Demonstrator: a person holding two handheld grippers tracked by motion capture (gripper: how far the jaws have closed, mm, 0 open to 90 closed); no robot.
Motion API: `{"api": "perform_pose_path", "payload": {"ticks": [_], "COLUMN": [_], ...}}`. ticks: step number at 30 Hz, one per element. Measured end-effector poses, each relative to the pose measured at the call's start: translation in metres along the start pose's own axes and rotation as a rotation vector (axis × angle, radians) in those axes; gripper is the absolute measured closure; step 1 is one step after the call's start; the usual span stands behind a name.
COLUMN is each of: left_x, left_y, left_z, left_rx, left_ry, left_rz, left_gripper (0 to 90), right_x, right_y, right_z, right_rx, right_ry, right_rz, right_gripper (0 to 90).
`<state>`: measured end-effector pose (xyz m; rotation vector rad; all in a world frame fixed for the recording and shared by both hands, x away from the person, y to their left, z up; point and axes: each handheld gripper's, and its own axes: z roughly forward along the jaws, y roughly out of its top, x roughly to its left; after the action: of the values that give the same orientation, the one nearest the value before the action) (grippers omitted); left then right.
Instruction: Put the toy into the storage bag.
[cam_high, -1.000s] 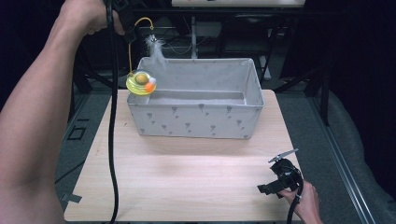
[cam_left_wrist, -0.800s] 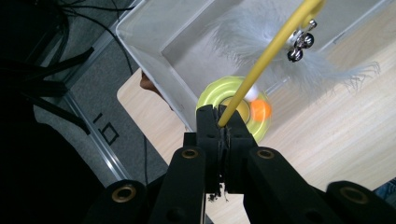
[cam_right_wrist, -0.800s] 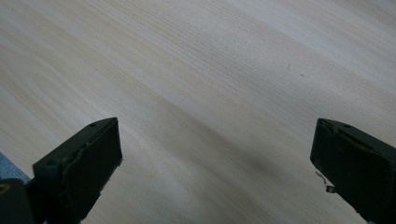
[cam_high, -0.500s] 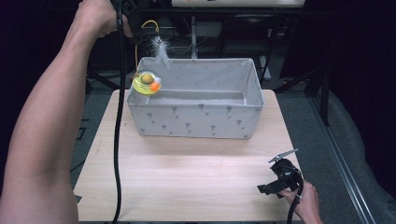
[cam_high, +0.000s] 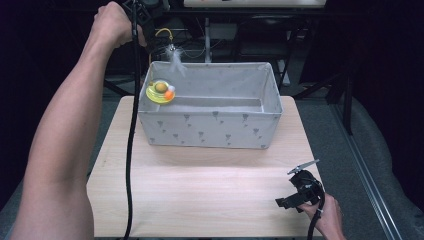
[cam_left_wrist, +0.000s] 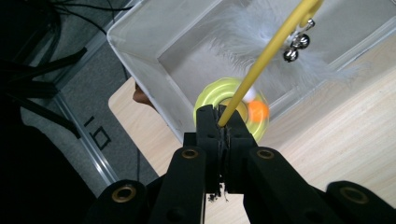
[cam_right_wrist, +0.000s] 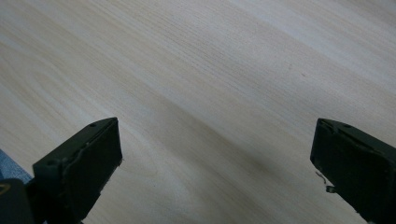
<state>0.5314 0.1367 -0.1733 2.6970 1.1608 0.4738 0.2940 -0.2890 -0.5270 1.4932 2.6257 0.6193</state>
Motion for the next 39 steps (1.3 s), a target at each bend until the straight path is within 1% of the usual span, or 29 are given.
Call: {"api": "perform_pose_path", "payload": {"ticks": [10, 12, 13, 15, 16, 17, 18, 19, 21, 23, 24, 25, 26, 28, 29, 30, 32, 34, 35, 36, 39], "left_x": [0.003, 0.003, 0.003, 0.003, 0.003, 0.003, 0.003, 0.003, 0.004, 0.005, 0.005, 0.005, 0.005, 0.005, 0.005, 0.005, 0.005, 0.006, 0.007, 0.007, 0.007], "left_y": [0.0, 0.0, 0.0, 0.0, -0.001, -0.001, -0.001, -0.001, -0.002, -0.002, -0.002, -0.002, -0.003, -0.003, -0.004, -0.005, -0.006, -0.008, -0.01, -0.01, -0.012], "left_z": [0.019, 0.023, 0.025, 0.029, 0.031, 0.036, 0.036, 0.039, 0.046, 0.047, 0.051, 0.051, 0.053, 0.057, 0.058, 0.059, 0.061, 0.062, 0.067, 0.067, 0.075], "left_rx": [0.001, 0.002, 0.006, 0.004, 0.001, 0.012, 0.012, 0.012, 0.013, 0.012, 0.01, 0.01, 0.011, 0.014, 0.014, 0.012, 0.012, -0.003, -0.003, -0.003, 0.002], "left_ry": [-0.011, -0.01, -0.01, -0.013, -0.013, -0.022, -0.022, -0.018, -0.027, -0.03, -0.034, -0.034, -0.033, -0.033, -0.03, -0.033, -0.037, -0.053, -0.054, -0.054, -0.061], "left_rz": [-0.009, -0.011, -0.012, -0.013, -0.014, -0.011, -0.011, -0.013, -0.017, -0.02, -0.02, -0.02, -0.019, -0.017, -0.016, -0.017, -0.019, -0.026, -0.033, -0.033, -0.035], "left_gripper": [88.2, 88.2, 88.2, 88.2, 88.2, 88.2, 88.2, 88.2, 88.2, 88.2, 88.2, 88.2, 88.2, 88.2, 88.2, 88.2, 88.2, 88.2, 88.2, 88.2, 88.2], "right_x": [0.001, 0.0, 0.0, 0.001, 0.001, 0.001, 0.001, 0.001, 0.001, 0.001, 0.0, 0.0, 0.001, 0.001, 0.002, 0.0, 0.001, 0.0, 0.0, 0.0, 0.001], "right_y": [0.0, 0.0, 0.001, 0.0, 0.0, 0.0, 0.0, 0.0, 0.0, 0.0, 0.001, 0.001, 0.0, 0.0, -0.001, 0.0, 0.0, 0.0, 0.001, 0.001, 0.001], "right_z": [0.001, 0.001, -0.001, 0.001, 0.0, -0.001, -0.001, 0.0, 0.0, 0.0, -0.001, -0.001, 0.0, 0.0, 0.001, 0.0, 0.001, 0.001, 0.001, 0.001, 0.0], "right_rx": [-0.005, 0.0, 0.014, 0.003, 0.006, 0.015, 0.015, 0.01, 0.016, 0.007, 0.02, 0.02, 0.007, -0.002, -0.023, 0.002, -0.003, 0.0, 0.009, 0.009, 0.005], "right_ry": [0.006, -0.002, -0.025, 0.001, -0.006, -0.023, -0.023, -0.013, -0.011, 0.003, -0.004, -0.004, 0.001, 0.004, -0.001, 0.004, 0.005, 0.007, 0.004, 0.004, 0.002], "right_rz": [0.006, 0.0, -0.006, 0.003, 0.001, -0.007, -0.007, -0.004, -0.009, -0.003, -0.017, -0.017, -0.003, 0.0, 0.02, -0.001, 0.012, 0.004, -0.003, -0.003, -0.006], "right_gripper": [1.8, 1.8, 1.8, 1.8, 1.8, 1.8, 1.8, 1.8, 1.8, 1.8, 1.8, 1.8, 1.8, 1.8, 1.8, 1.8, 1.8, 1.8, 1.8, 1.8, 1.8]}}
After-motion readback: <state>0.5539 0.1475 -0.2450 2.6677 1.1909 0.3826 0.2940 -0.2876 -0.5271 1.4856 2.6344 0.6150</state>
